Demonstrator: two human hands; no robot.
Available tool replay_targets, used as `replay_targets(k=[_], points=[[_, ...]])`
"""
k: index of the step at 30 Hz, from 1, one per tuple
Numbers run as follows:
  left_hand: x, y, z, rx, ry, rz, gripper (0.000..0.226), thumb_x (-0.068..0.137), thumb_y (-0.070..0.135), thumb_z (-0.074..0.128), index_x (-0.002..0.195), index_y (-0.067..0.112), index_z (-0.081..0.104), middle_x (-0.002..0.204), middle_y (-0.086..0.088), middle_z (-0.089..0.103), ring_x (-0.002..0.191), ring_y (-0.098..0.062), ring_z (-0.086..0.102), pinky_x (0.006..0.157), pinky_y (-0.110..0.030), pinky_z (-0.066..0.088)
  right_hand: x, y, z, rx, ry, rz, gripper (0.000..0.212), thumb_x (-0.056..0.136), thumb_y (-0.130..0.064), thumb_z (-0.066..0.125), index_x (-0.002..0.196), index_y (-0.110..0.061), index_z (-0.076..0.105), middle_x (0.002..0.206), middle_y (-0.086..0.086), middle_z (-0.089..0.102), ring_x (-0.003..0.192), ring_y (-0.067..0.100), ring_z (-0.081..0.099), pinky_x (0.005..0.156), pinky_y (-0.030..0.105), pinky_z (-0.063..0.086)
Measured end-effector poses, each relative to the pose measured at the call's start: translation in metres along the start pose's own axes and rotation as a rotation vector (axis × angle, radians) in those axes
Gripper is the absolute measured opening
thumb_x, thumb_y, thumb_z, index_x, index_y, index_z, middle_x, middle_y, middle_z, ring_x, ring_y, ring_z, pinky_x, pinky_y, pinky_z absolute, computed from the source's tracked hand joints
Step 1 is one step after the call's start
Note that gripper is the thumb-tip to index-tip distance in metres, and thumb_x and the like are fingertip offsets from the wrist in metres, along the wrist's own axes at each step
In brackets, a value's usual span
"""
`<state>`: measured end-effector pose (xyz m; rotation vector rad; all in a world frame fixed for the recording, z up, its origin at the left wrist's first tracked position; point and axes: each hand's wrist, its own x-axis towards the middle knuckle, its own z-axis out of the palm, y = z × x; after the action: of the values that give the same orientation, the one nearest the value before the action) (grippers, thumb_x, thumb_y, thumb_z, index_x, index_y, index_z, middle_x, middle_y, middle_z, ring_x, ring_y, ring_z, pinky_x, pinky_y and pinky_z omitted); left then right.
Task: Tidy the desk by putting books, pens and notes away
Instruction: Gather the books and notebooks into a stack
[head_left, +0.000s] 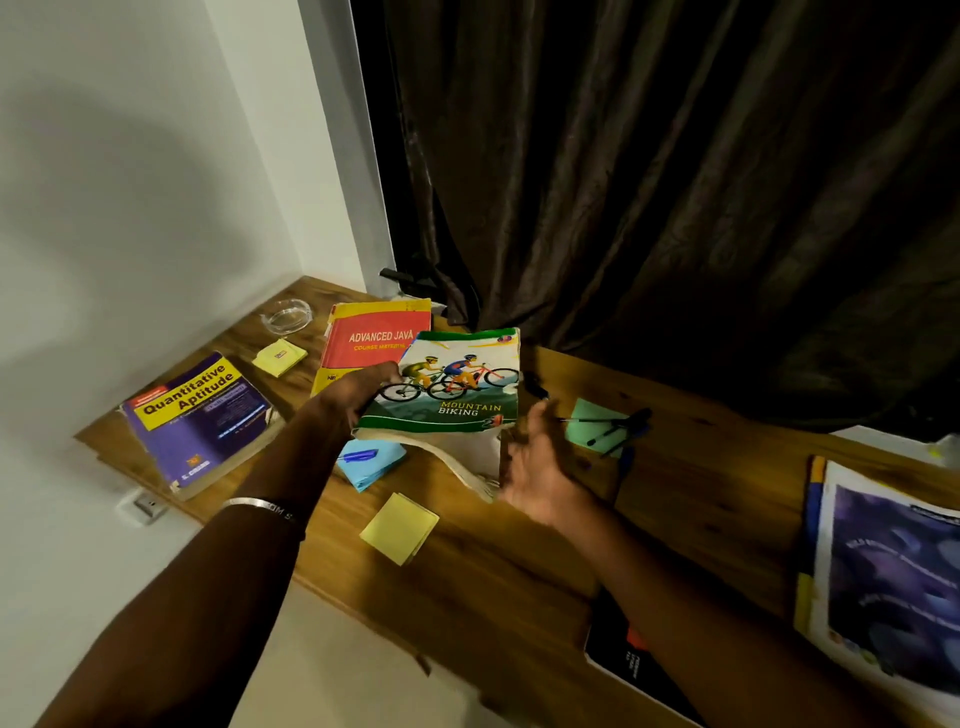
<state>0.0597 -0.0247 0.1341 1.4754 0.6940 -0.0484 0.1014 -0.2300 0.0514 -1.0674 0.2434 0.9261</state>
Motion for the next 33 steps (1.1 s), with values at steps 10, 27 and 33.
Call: replay_targets(k=[10, 27, 33], points=[[0.024, -0.014, 0.019, 0.023, -0.100, -0.065, 0.021, 0.090, 0.003, 0.043, 0.075, 0.006, 0.057, 0.061, -0.014, 0.066, 0.044, -0.018, 0.064, 0.043, -0.022, 0.052, 0.006, -0.037, -0.014, -0.082, 0.086, -0.266, 0.037, 0.091, -0.036, 0.062, 0.119, -0.012, 0.064, 0.114, 0.017, 0.069, 0.104, 0.033, 0.067, 0.092, 0.049, 0.053], [0.033, -0.066, 0.270, 0.373, -0.476, 0.139, 0.029, 0.087, 0.008, 0.058, 0.115, 0.007, 0.064, 0.112, -0.014, 0.068, 0.100, -0.030, 0.064, 0.079, -0.038, 0.050, -0.105, -0.050, -0.209, -0.317, 0.996, -0.451, 0.017, 0.088, -0.014, 0.067, 0.104, -0.008, 0.068, 0.102, 0.009, 0.069, 0.092, 0.022, 0.062, 0.083, 0.031, 0.051], [-0.014, -0.084, 0.358, 0.329, -0.684, -0.115, 0.022, 0.093, 0.001, 0.048, 0.077, 0.017, 0.049, 0.061, 0.001, 0.051, 0.059, -0.009, 0.042, 0.051, -0.022, 0.032, -0.177, -0.045, -0.281, -0.249, 1.092, -0.434, 0.007, 0.087, -0.009, 0.064, 0.092, -0.012, 0.067, 0.091, 0.015, 0.071, 0.082, 0.029, 0.067, 0.080, 0.042, 0.058]])
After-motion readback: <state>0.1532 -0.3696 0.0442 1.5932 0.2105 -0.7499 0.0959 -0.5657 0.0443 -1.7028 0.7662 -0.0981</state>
